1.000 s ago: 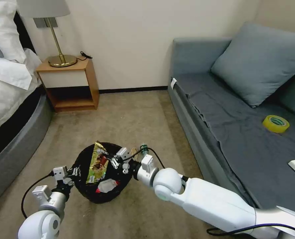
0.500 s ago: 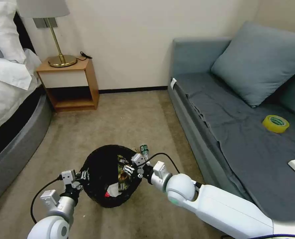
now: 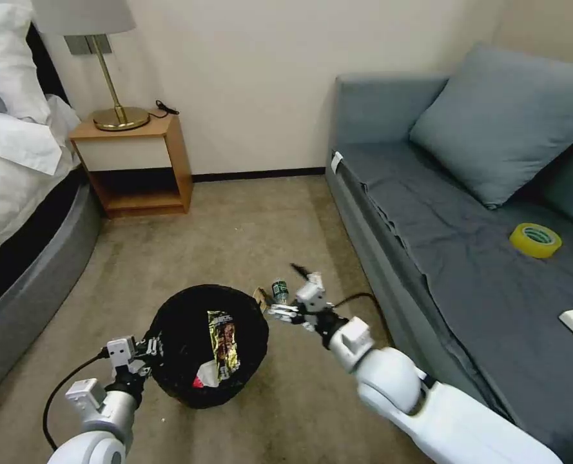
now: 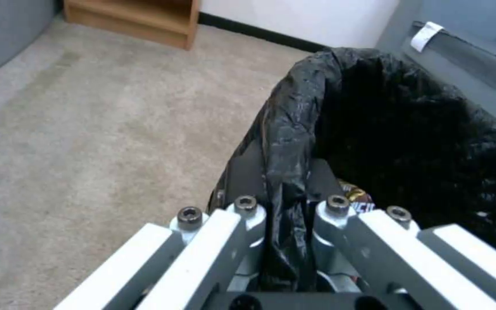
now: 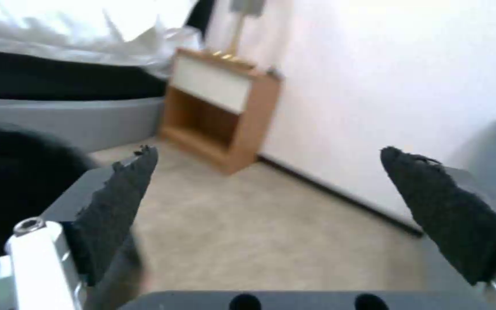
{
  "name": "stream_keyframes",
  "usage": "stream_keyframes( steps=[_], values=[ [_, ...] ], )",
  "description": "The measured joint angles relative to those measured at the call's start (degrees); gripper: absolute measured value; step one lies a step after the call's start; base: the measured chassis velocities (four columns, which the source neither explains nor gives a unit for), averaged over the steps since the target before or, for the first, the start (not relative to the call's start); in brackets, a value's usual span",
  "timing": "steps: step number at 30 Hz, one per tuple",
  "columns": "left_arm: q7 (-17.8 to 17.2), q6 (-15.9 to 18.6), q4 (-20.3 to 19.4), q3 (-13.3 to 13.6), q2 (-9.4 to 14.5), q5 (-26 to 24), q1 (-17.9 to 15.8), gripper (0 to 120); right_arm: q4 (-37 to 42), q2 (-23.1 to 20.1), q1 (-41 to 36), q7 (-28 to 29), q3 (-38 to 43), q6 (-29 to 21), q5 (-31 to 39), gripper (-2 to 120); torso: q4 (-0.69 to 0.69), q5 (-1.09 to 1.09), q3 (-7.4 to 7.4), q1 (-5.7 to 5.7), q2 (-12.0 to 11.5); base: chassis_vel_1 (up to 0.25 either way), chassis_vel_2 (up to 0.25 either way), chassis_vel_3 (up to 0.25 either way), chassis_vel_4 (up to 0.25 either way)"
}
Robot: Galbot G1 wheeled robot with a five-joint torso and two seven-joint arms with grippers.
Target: Pick up the trash bin, then pick up the garbage on the floor and place it into the trash bin.
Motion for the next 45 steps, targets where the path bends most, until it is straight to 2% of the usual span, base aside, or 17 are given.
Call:
stream_keyframes(
  steps=[2, 3, 7, 8, 13, 17, 22, 25, 33, 37, 45],
  values=[
    [-0.36, -0.15, -0.42, -0.05, -0.02, -0.28, -0.04, 5, 0.9, 0.51, -6.38, 1.26, 5.76, 2.08, -4.13, 100, -0.02, 0.01, 0.0, 0.0, 0.0, 0.0, 0.0, 0.0, 0.0],
    [-0.36, -0.15, -0.42, -0.05, -0.02, -0.28, -0.04, 5, 0.9, 0.51, -6.38, 1.26, 5.76, 2.08, -4.13, 100, -0.02, 0.01, 0.0, 0.0, 0.0, 0.0, 0.0, 0.0, 0.0],
    [-0.77, -0.2, -1.24, -1.01, -0.19, -1.29, 0.02, 5, 2.73, 3.01, -15.81, 2.67, 11.87, 3.53, -7.34, 100, -0.02, 0.01, 0.0, 0.0, 0.0, 0.0, 0.0, 0.0, 0.0],
    [-0.77, -0.2, -1.24, -1.01, -0.19, -1.29, 0.02, 5, 2.73, 3.01, -15.81, 2.67, 11.87, 3.53, -7.34, 100, -0.02, 0.01, 0.0, 0.0, 0.0, 0.0, 0.0, 0.0, 0.0],
    [-0.82, -0.42, -1.5, -2.86, -0.19, -2.47, 0.45, 5, 4.61, 7.15, -23.19, 3.27, 15.5, 4.7, -8.55, 100, -0.01, 0.0, 0.0, 0.0, 0.0, 0.0, 0.0, 0.0, 0.0],
    [-0.59, -0.87, -1.36, -4.92, -0.26, -3.37, 0.8, 5, 5.31, 12.51, -29.3, 3.1, 18.4, 6.2, -10.41, 100, -0.01, -0.01, 0.0, 0.0, 0.0, 0.0, 0.0, 0.0, 0.0],
    [-0.32, -1.26, -1.45, -6.44, -0.67, -3.79, 1.42, 5, 5.03, 15.38, -31.74, 3.69, 19.54, 6.5, -12.32, 100, -0.01, 0.0, 0.0, 0.0, 0.0, 0.0, 0.0, 0.0, 0.0],
    [-0.14, -1.37, -1.31, -7.0, -0.84, -3.89, 1.55, 5, 4.59, 15.65, -31.84, 3.8, 19.72, 6.51, -12.55, 100, -0.01, 0.0, 0.0, 0.0, 0.0, 0.0, 0.0, 0.0, 0.0],
    [-0.1, -1.5, -1.31, -8.07, -1.1, -4.34, 1.24, 5, 4.72, 13.78, -30.7, 3.29, 19.6, 5.63, -11.53, 100, -0.01, 0.0, 0.01, 0.0, 0.0, 0.0, 0.0, 0.0, 0.0],
    [-0.18, -1.49, -1.44, -8.55, -1.14, -4.35, 0.99, 5, 5.95, 13.04, -30.17, 3.21, 18.54, 2.74, -10.24, 100, -0.01, 0.01, 0.0, 0.0, 0.0, 0.0, 0.0, 0.0, 0.0],
    [-0.6, -1.53, -0.98, -10.17, -1.25, -4.02, 0.63, 5, 6.26, 12.07, -29.0, 2.92, 16.98, 1.6, -9.58, 100, -0.01, 0.01, 0.01, 0.0, 0.0, 0.0, 0.0, 0.0, 0.0]
  ],
)
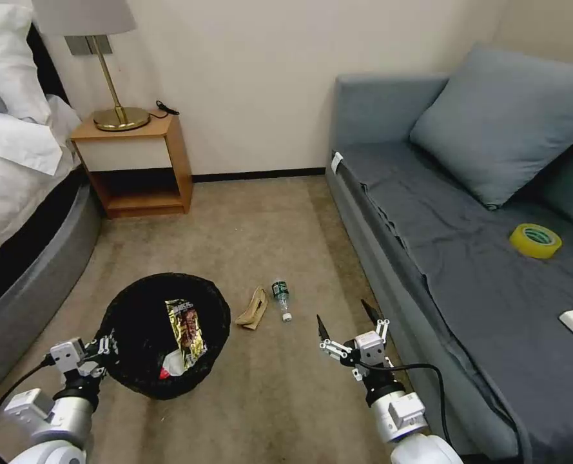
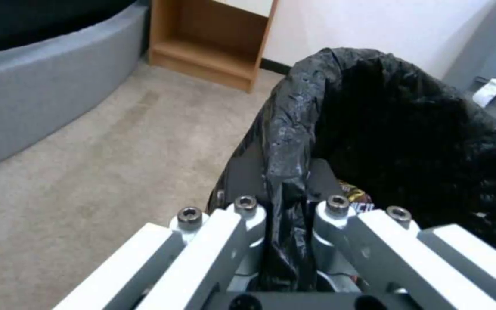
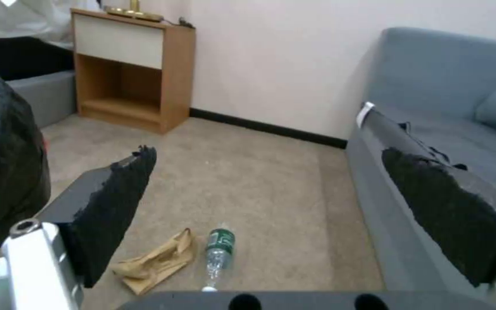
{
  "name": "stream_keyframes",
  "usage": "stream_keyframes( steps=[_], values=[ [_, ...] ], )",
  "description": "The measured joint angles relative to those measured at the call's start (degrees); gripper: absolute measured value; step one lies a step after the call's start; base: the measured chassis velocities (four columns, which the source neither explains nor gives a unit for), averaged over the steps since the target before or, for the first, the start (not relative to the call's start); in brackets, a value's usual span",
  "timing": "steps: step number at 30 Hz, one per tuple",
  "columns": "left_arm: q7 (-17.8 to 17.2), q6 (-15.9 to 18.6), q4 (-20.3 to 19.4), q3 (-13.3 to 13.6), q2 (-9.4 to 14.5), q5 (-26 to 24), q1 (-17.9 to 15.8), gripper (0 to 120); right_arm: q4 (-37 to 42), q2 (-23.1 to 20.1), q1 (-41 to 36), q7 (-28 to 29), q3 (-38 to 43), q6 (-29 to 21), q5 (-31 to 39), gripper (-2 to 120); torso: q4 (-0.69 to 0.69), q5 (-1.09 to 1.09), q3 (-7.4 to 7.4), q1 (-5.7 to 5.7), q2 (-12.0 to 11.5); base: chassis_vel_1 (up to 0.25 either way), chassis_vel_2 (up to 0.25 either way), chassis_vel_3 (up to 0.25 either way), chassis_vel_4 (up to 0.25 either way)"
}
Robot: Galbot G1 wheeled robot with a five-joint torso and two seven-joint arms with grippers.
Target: Pick up the trash bin, then pick up the garbage on the floor and place it into the trash bin.
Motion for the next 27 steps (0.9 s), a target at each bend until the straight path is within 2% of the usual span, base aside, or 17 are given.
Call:
stream_keyframes(
  steps=[8, 18, 27],
  values=[
    [-0.35, -0.04, 0.65, -1.42, 0.18, 0.0, -0.52, 5, -0.24, -1.01, 0.32, -1.69, -0.05, 0.48, 0.32, 100, 0.0, 0.0, 0.0, 0.0, 0.0, 0.0, 0.0, 0.0, 0.0],
    [-0.92, -0.04, 1.0, -1.77, 0.38, -0.02, -1.29, 5, -0.37, -1.46, 0.2, -2.05, 0.1, 1.3, 0.49, 100, 0.0, 0.0, 0.0, 0.0, 0.0, 0.0, 0.0, 0.0, 0.0],
    [-2.31, -0.2, 1.88, -3.58, 0.64, 1.19, -2.33, 5, -0.84, -1.47, 0.09, -2.72, 0.28, 1.68, 0.49, 100, 0.0, 0.0, 0.0, 0.0, -0.01, -0.12, 0.124, 0.122, -0.127]
  ],
)
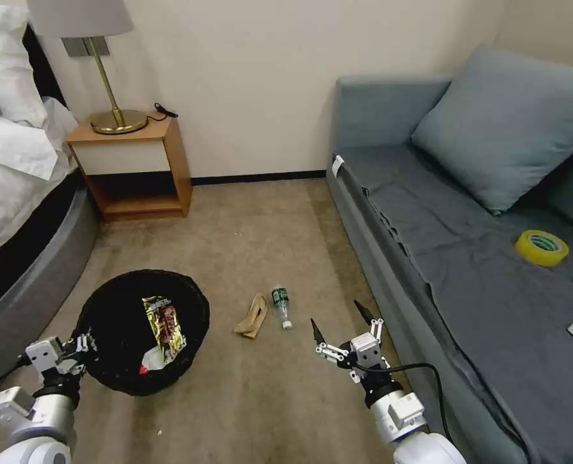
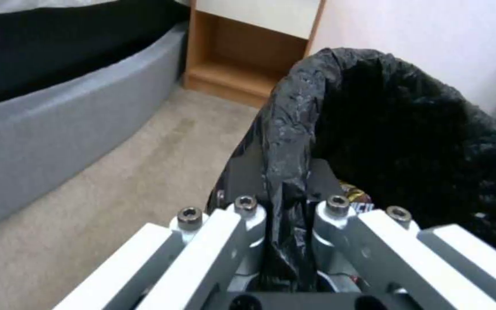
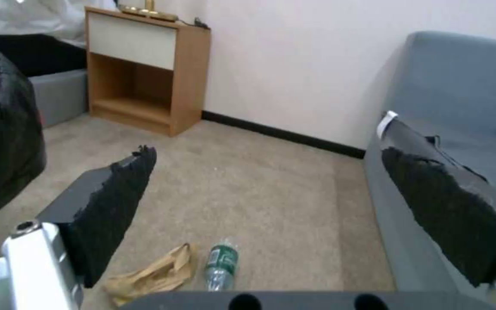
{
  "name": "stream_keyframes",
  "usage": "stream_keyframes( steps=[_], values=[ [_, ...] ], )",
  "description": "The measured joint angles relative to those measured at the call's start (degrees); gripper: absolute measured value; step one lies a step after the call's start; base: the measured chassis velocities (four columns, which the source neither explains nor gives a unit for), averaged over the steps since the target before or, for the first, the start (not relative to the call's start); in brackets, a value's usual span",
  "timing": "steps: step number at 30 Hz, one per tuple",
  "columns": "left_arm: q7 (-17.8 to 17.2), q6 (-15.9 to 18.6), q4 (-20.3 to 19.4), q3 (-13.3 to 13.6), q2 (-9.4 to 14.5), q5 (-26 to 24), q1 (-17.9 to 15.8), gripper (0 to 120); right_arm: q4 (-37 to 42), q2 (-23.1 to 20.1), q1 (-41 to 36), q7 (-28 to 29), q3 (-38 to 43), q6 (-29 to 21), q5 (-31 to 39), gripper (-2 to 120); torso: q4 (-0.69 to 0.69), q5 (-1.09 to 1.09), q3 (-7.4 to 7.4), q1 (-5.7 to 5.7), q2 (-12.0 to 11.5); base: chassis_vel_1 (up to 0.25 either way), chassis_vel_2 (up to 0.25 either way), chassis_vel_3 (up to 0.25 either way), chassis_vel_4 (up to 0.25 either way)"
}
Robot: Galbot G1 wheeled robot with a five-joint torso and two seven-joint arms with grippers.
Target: Pick up the trash bin, then pick up the garbage on the floor and place it into the trash bin.
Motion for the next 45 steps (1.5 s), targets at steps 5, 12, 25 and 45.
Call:
stream_keyframes(
  steps=[5, 12, 25, 45],
  values=[
    [-0.09, -0.1, 0.25, -0.53, 0.07, 0.15, -0.06, 5, -0.1, -0.06, 0.01, -0.04, -0.17, 0.02, 0.0, 100, 0.01, 0.0, 0.0, 0.0, 0.0, -0.163, 0.154, 0.159, -0.163],
    [0.01, -0.42, 0.81, -1.27, 0.1, 0.01, 0.13, 5, -1.29, -0.29, 0.87, -0.4, -1.53, 0.36, 0.07, 100, 0.0, 0.0, 0.0, 0.0, 0.0, -0.163, 0.163, 0.16, -0.159],
    [1.88, -0.85, 2.58, -3.47, 0.64, 0.48, 0.57, 5, -7.53, -3.77, 7.09, -1.12, -6.53, 0.22, 1.58, 100, 0.0, 0.0, 0.01, 0.01, 0.0, -0.158, 0.16, 0.173, -0.158],
    [4.18, -2.29, 2.04, -0.69, 0.22, 2.73, 1.48, 5, -20.8, -11.08, 41.42, -0.09, -35.42, -31.45, 41.92, 100, -0.02, -0.01, 0.0, 0.0, 0.0, -0.006, 0.009, 0.006, -0.006]
  ],
)
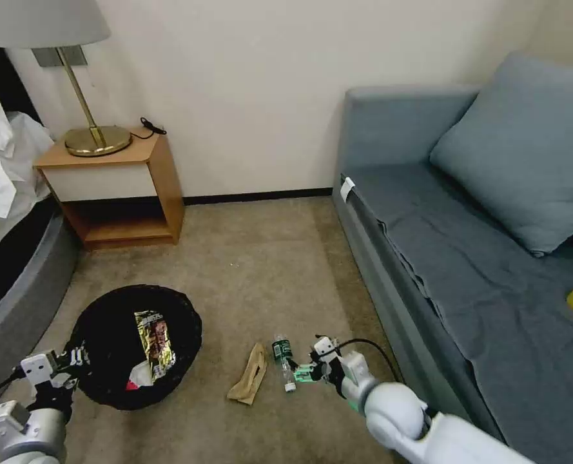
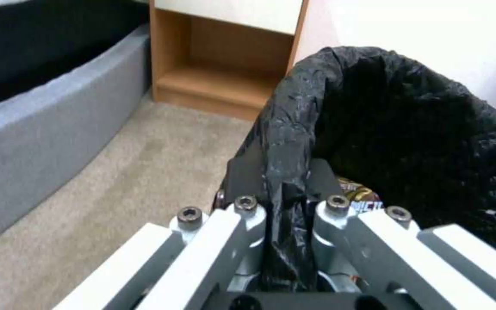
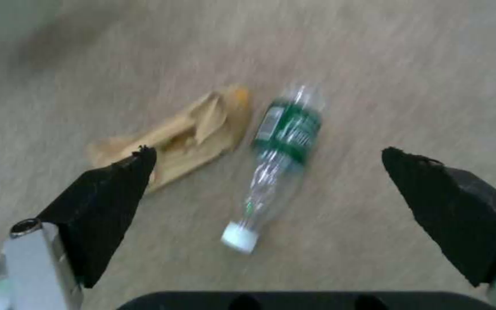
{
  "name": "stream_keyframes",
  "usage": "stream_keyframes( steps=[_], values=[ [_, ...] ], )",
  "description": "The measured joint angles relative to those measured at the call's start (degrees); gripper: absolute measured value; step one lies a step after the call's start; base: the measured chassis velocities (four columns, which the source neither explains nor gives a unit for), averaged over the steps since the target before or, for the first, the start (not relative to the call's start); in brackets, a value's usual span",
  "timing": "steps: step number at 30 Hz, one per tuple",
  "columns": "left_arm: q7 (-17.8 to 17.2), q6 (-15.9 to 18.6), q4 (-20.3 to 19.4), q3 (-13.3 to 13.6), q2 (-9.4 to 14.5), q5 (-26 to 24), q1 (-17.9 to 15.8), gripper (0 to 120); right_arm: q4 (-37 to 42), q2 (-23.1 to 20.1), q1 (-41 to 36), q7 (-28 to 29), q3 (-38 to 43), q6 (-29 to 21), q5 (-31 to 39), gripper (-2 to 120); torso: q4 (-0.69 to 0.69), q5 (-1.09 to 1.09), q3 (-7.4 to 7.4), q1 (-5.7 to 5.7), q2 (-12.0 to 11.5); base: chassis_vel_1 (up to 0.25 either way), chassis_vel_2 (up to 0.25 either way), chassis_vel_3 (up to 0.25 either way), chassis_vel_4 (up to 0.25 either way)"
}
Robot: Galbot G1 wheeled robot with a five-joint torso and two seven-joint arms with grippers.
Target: Pick up the trash bin, then pick up the garbage on the floor and place it into the trash bin.
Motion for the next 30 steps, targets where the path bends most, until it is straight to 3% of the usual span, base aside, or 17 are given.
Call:
stream_keyframes(
  steps=[4, 8, 21, 30],
  values=[
    [0.06, 0.02, 0.48, -0.24, -0.02, 0.02, -0.41, 5, -7.45, 2.91, 10.08, 0.08, -7.73, -3.89, 8.59, 100, 0.03, -0.01, 0.0, 0.0, 0.0, 0.0, 0.0, 0.0, 0.0],
    [0.13, 0.02, 0.54, 0.2, -0.43, 0.26, -0.33, 5, -13.98, 5.92, 13.98, -1.2, -11.4, -4.87, 10.92, 100, 0.02, 0.0, 0.0, 0.0, 0.0, 0.0, 0.0, 0.0, 0.0],
    [0.09, 0.26, 0.33, 1.66, -0.09, 0.99, -0.7, 5, -31.03, 15.81, 17.68, -5.73, -16.48, -3.27, 9.87, 100, 0.02, 0.0, 0.0, 0.0, 0.0, 0.0, 0.0, 0.0, 0.0],
    [0.01, 0.37, 0.33, 2.33, 0.09, 1.29, -1.02, 5, -37.95, 19.59, 17.76, -6.83, -15.85, -1.53, 7.77, 100, 0.02, 0.0, 0.0, 0.0, 0.0, 0.0, 0.0, 0.0, 0.0]
  ],
)
